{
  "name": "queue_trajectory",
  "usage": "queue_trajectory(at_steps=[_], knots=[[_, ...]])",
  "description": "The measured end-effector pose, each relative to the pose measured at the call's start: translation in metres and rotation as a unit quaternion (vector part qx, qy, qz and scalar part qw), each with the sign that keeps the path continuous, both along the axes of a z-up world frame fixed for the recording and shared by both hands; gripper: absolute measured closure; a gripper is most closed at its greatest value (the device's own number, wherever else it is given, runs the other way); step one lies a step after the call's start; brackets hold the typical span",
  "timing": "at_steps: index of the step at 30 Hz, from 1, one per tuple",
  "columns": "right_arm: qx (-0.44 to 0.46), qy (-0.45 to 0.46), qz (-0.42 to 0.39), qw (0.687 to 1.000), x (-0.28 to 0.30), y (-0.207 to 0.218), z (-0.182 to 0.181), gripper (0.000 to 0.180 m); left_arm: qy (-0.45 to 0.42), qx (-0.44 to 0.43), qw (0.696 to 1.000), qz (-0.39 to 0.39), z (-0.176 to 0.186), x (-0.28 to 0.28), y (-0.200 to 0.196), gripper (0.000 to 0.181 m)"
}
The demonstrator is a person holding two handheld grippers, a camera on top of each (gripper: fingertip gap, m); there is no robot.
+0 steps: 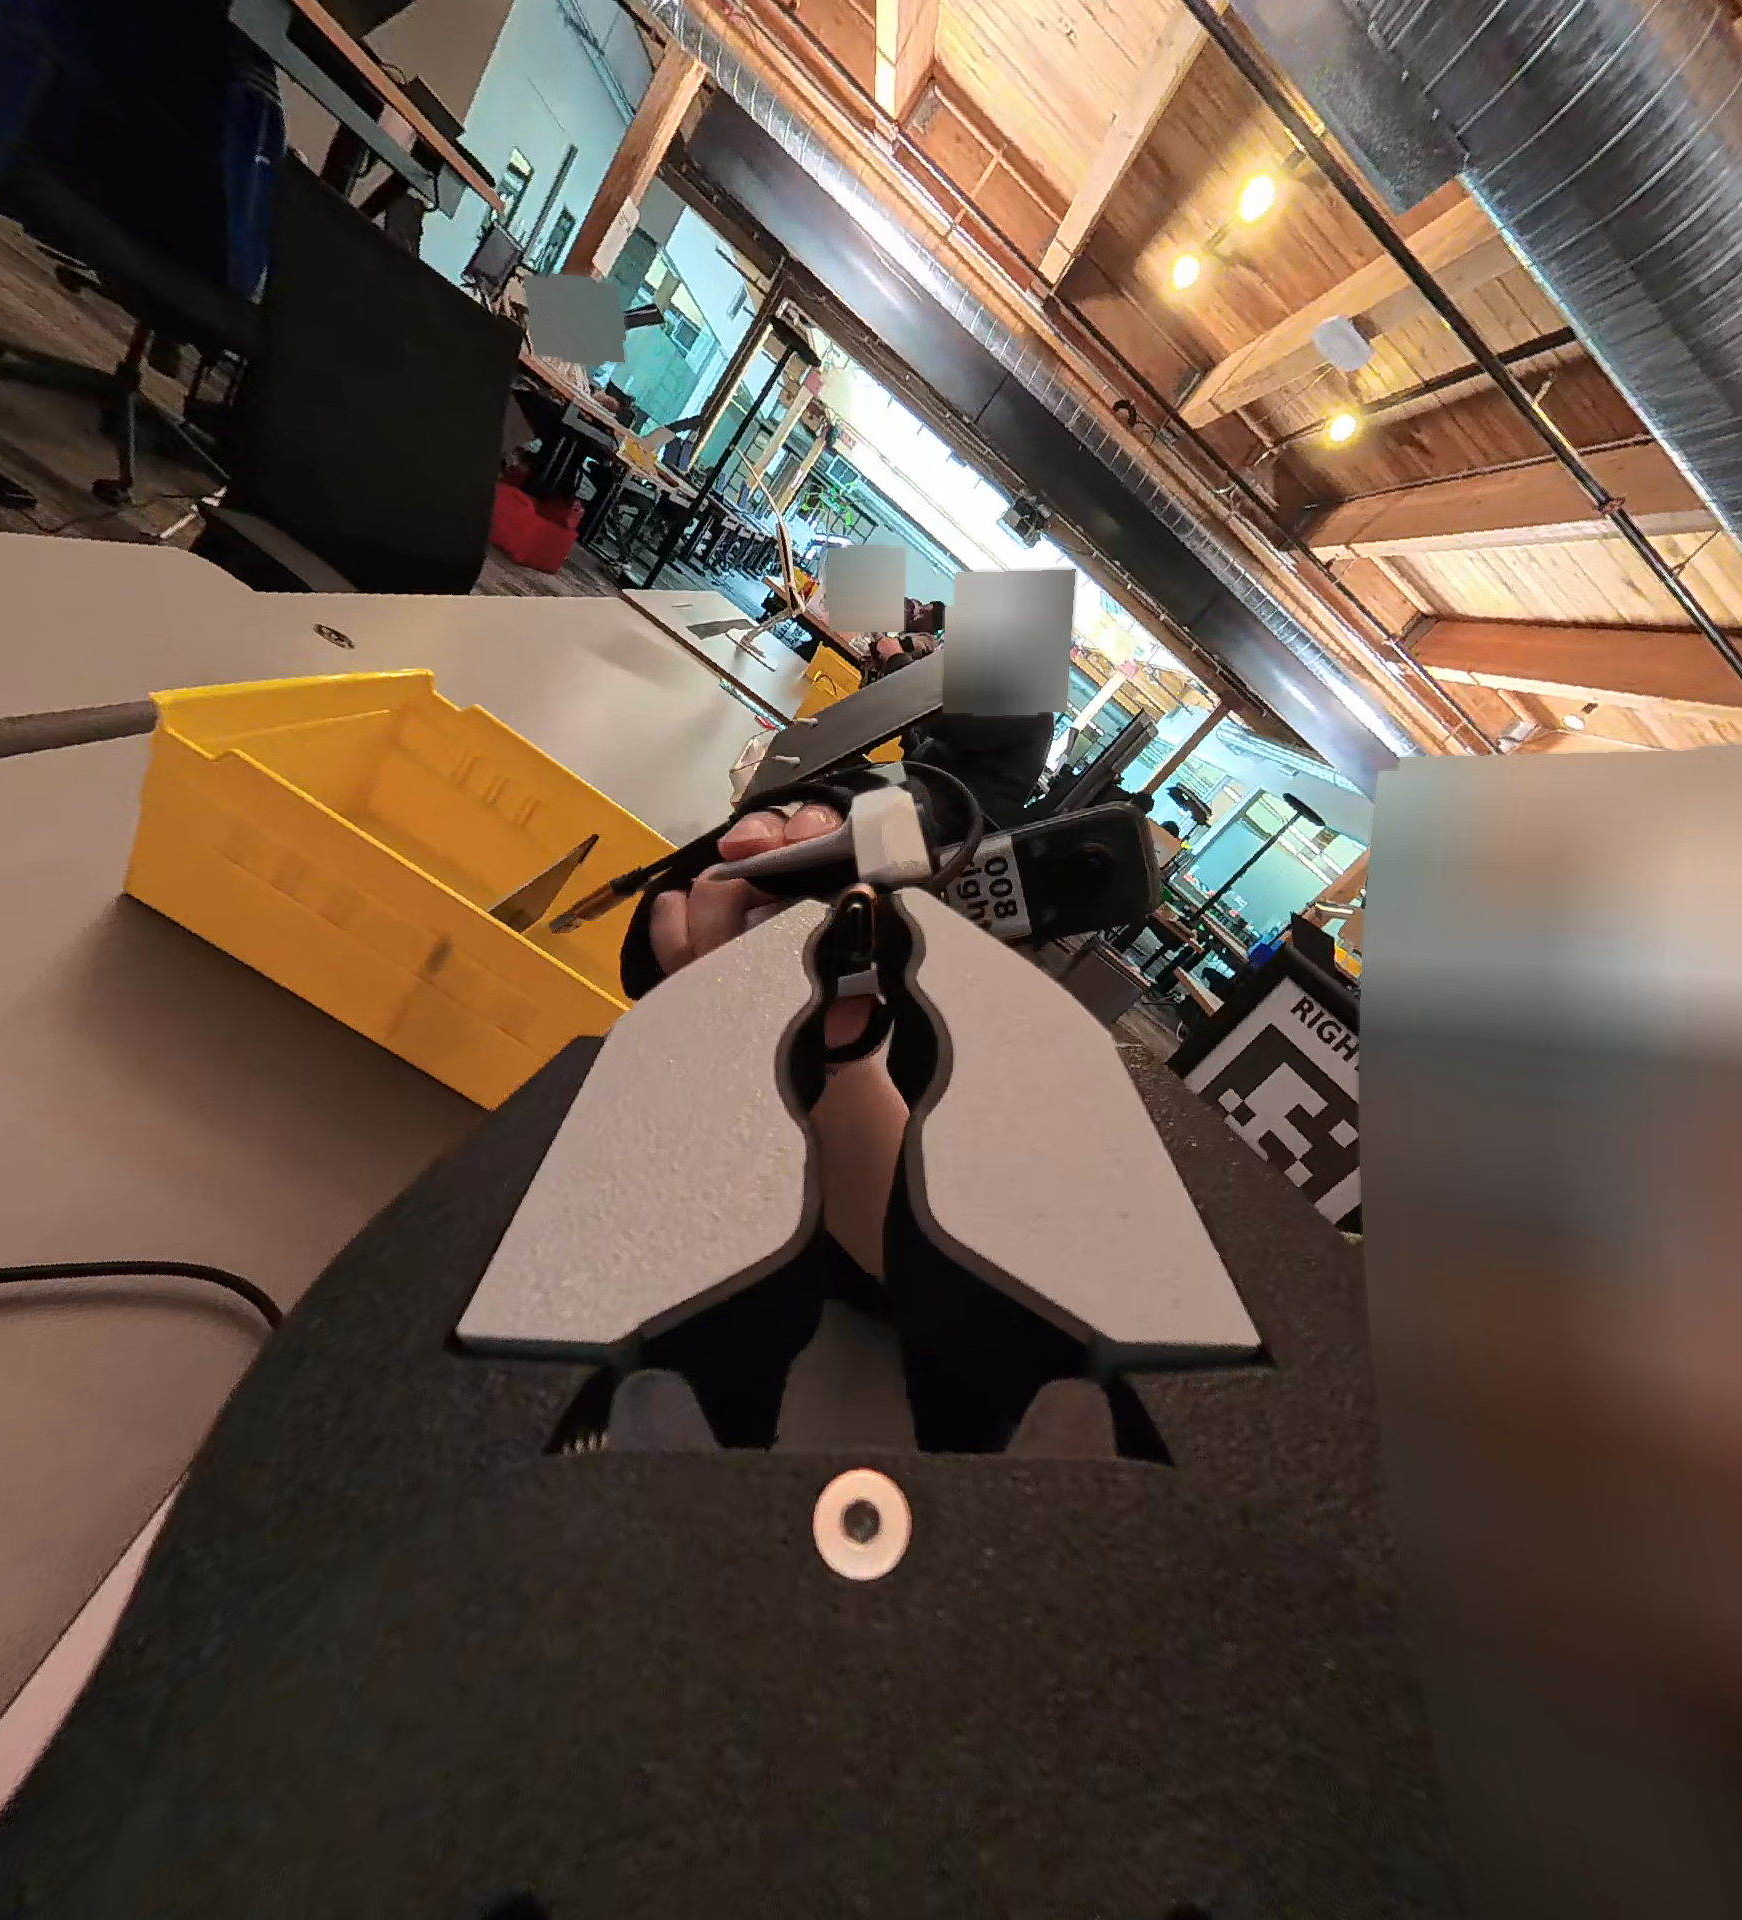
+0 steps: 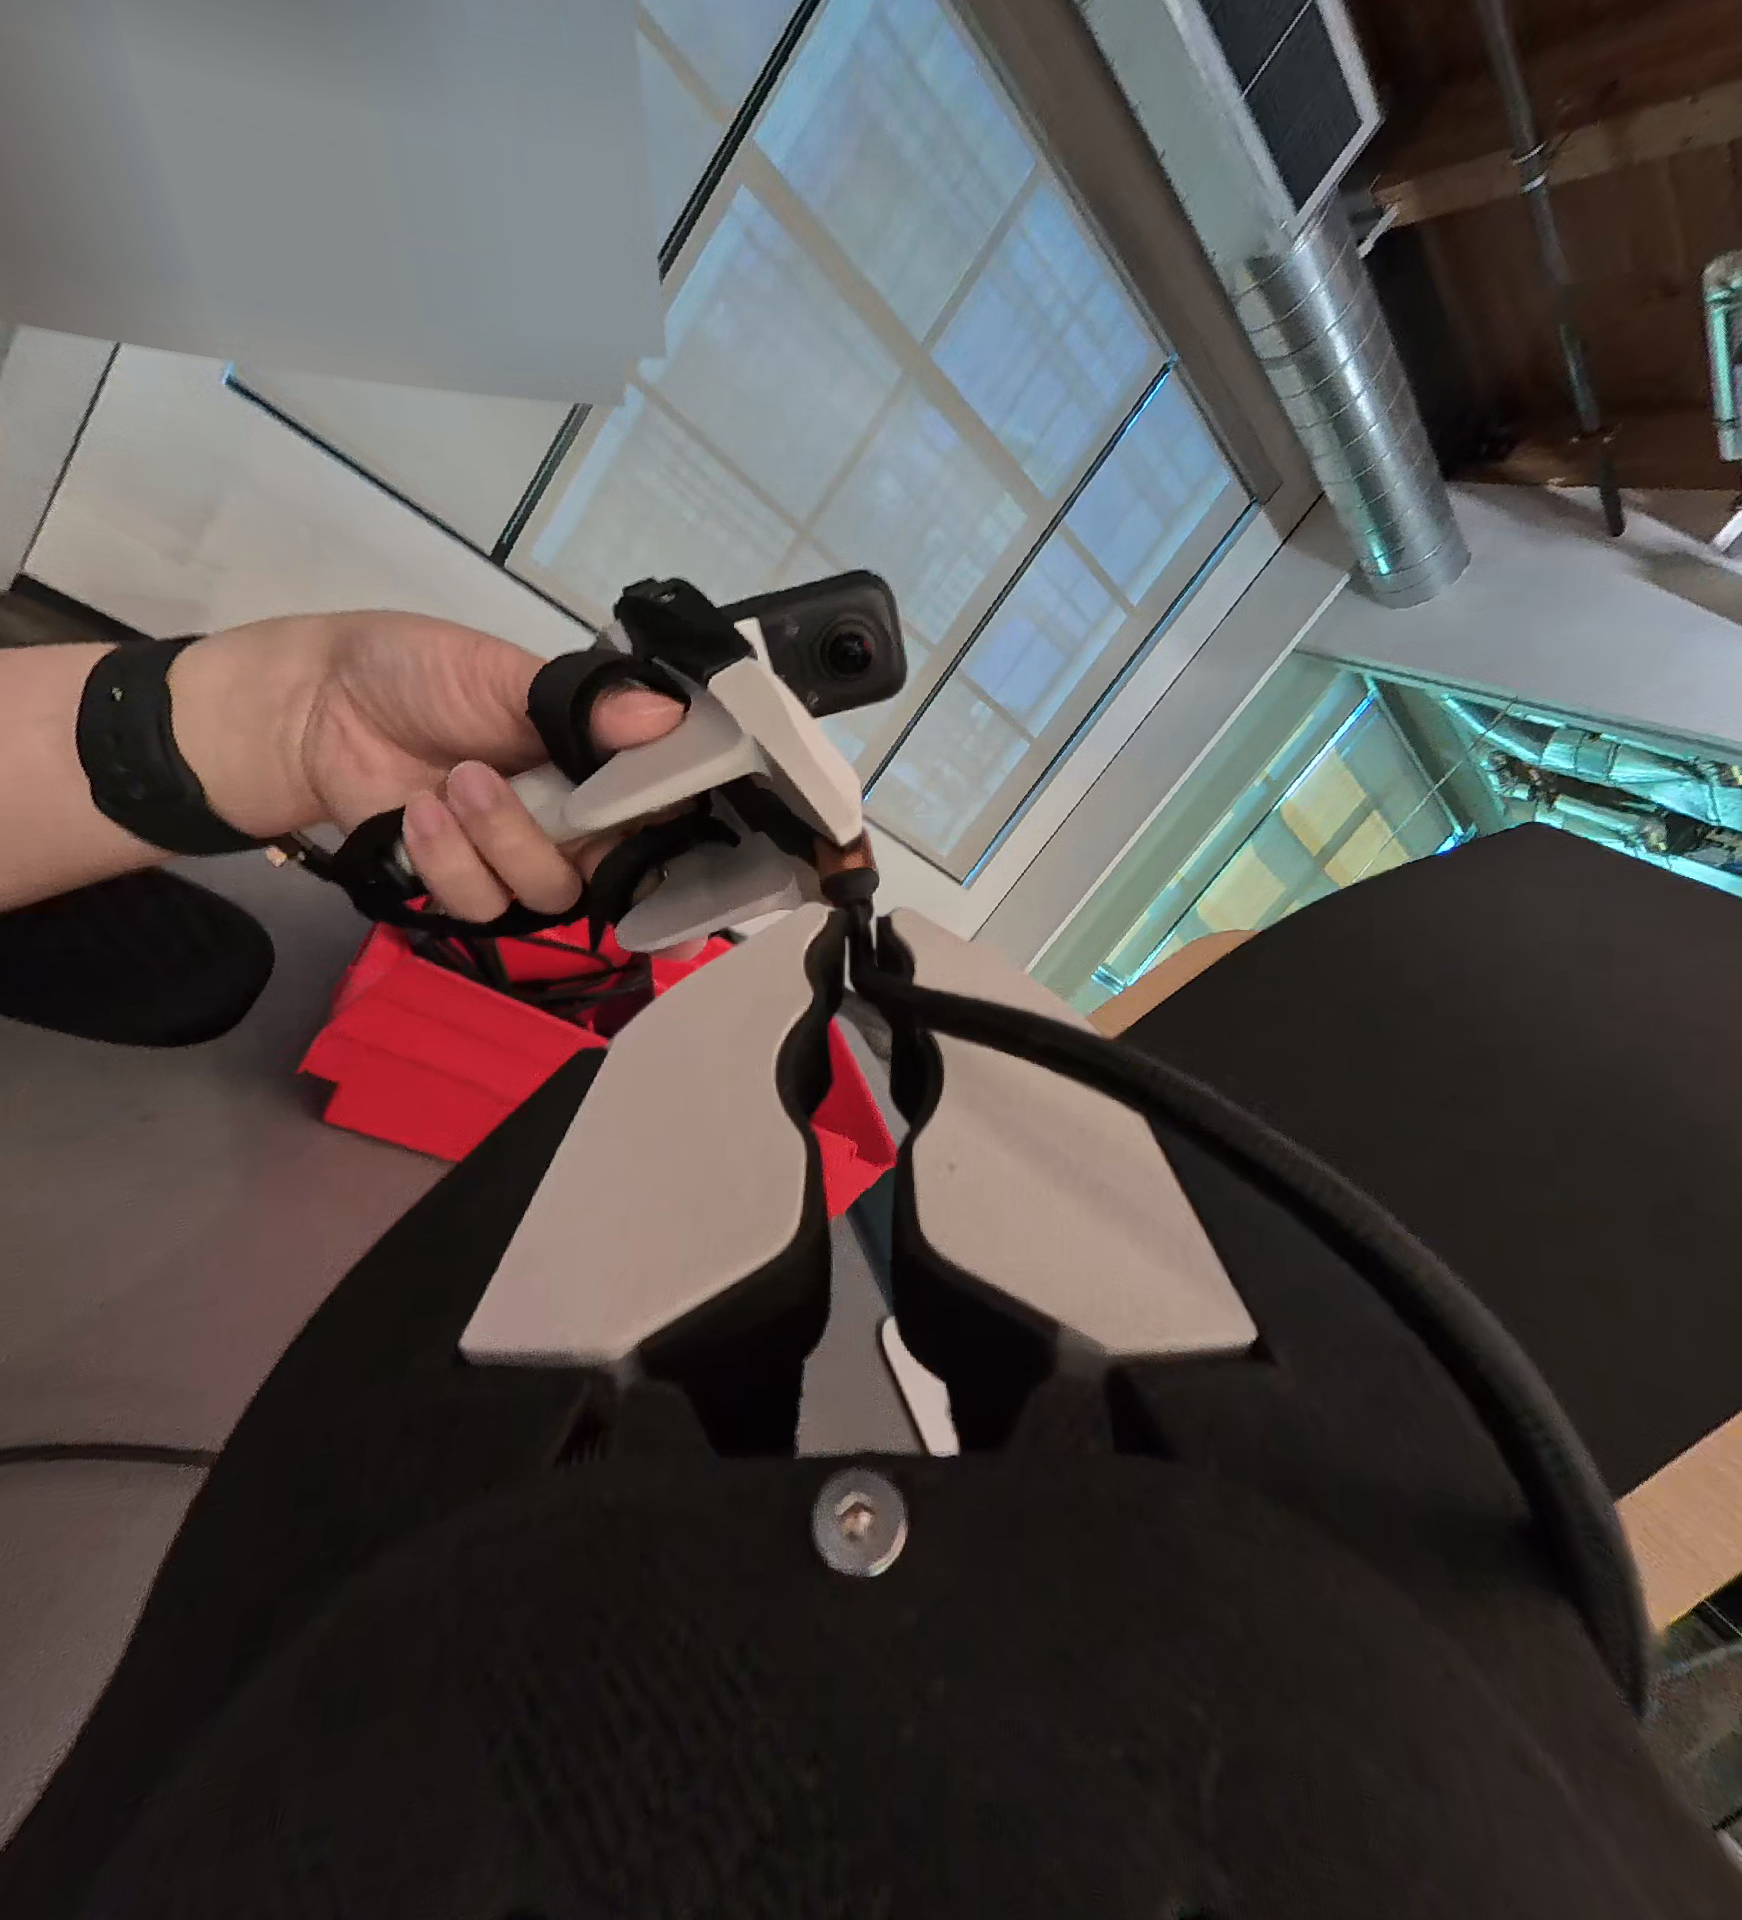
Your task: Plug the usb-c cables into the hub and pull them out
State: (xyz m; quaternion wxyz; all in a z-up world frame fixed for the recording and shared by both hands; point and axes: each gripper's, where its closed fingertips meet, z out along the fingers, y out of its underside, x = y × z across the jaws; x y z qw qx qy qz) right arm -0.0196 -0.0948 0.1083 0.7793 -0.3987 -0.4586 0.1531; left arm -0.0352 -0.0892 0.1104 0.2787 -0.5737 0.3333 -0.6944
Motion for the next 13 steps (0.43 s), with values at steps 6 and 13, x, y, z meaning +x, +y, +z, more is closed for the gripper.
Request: queue_trajectory(at_steps=[6,13], knots=[[0.025,-0.029,-0.018,0.999,-0.006,-0.002,-0.004,0.171,0.022,0.002,1.000,-0.013,-0.006,0.002,-0.005,0.175],[0.058,-0.082,-0.052,0.994,-0.010,-0.001,-0.010,0.168,0.037,-0.005,0.999,-0.020,-0.012,0.005,-0.006,0.175]])
